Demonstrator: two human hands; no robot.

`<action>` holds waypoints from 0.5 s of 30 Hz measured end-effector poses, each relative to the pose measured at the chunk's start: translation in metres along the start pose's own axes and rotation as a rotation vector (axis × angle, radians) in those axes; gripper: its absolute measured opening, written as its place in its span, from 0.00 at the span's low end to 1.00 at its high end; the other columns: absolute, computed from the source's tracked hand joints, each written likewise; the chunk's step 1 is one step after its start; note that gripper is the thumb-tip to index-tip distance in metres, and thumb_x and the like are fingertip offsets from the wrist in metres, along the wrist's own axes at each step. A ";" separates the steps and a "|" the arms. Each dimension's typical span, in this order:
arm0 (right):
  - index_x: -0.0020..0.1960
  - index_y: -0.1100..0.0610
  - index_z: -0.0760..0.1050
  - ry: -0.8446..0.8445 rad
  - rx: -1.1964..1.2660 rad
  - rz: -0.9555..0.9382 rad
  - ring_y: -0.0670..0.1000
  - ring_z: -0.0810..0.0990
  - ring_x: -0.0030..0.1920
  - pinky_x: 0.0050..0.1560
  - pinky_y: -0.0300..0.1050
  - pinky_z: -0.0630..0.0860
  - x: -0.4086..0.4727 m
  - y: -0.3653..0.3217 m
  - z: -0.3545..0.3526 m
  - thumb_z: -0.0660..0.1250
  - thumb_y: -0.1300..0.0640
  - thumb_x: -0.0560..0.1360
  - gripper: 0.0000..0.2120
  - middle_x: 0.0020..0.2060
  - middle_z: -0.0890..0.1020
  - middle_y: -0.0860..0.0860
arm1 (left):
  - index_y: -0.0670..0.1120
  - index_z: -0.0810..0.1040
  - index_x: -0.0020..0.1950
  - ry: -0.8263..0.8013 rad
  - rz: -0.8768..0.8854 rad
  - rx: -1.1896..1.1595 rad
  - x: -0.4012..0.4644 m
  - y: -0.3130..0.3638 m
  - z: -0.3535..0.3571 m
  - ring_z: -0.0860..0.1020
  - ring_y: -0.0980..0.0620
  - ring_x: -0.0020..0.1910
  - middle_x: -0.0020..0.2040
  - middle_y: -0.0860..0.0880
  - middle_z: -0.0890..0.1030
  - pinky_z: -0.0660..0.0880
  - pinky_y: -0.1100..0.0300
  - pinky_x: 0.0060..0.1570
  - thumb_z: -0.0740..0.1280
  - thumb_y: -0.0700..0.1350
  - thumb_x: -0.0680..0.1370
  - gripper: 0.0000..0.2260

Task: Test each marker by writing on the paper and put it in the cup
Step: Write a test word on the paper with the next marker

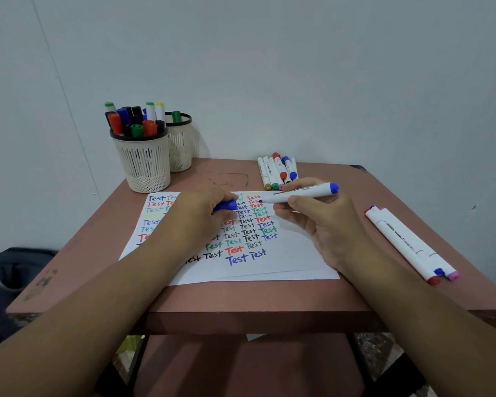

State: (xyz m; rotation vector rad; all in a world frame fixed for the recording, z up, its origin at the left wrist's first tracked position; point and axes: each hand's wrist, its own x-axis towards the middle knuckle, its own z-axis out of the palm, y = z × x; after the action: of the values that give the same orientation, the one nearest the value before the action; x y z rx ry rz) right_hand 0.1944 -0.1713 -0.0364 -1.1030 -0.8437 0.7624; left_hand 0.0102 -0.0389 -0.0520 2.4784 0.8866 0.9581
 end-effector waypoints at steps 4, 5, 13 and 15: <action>0.57 0.62 0.78 -0.011 0.017 -0.021 0.63 0.87 0.50 0.51 0.49 0.85 -0.002 -0.001 0.003 0.69 0.73 0.77 0.12 0.50 0.85 0.67 | 0.52 0.82 0.57 -0.038 -0.027 -0.054 -0.002 0.000 -0.001 0.73 0.61 0.40 0.43 0.59 0.77 0.64 0.72 0.37 0.74 0.46 0.76 0.10; 0.56 0.61 0.78 -0.012 0.021 -0.026 0.64 0.87 0.51 0.51 0.50 0.85 -0.003 0.000 0.004 0.69 0.73 0.76 0.12 0.51 0.85 0.67 | 0.53 0.81 0.55 -0.057 -0.031 -0.065 -0.002 0.000 0.000 0.74 0.61 0.39 0.44 0.57 0.78 0.64 0.71 0.36 0.74 0.47 0.76 0.09; 0.50 0.64 0.80 -0.068 -0.080 -0.016 0.63 0.87 0.50 0.53 0.53 0.85 -0.005 0.001 0.005 0.73 0.73 0.73 0.10 0.48 0.85 0.65 | 0.59 0.79 0.50 -0.111 -0.008 -0.093 -0.003 0.001 -0.001 0.74 0.60 0.35 0.36 0.56 0.77 0.68 0.70 0.34 0.74 0.48 0.76 0.08; 0.46 0.60 0.82 -0.065 -0.171 -0.036 0.65 0.87 0.49 0.54 0.58 0.85 -0.004 0.003 0.006 0.76 0.73 0.71 0.10 0.47 0.84 0.66 | 0.57 0.82 0.52 -0.117 0.006 -0.094 -0.004 0.001 -0.001 0.74 0.62 0.36 0.34 0.56 0.77 0.67 0.70 0.34 0.74 0.48 0.76 0.06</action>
State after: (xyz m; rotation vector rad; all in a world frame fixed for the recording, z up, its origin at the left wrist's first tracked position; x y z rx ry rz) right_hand 0.1868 -0.1715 -0.0388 -1.2167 -0.9953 0.7089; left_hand 0.0079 -0.0422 -0.0525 2.4308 0.7798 0.8277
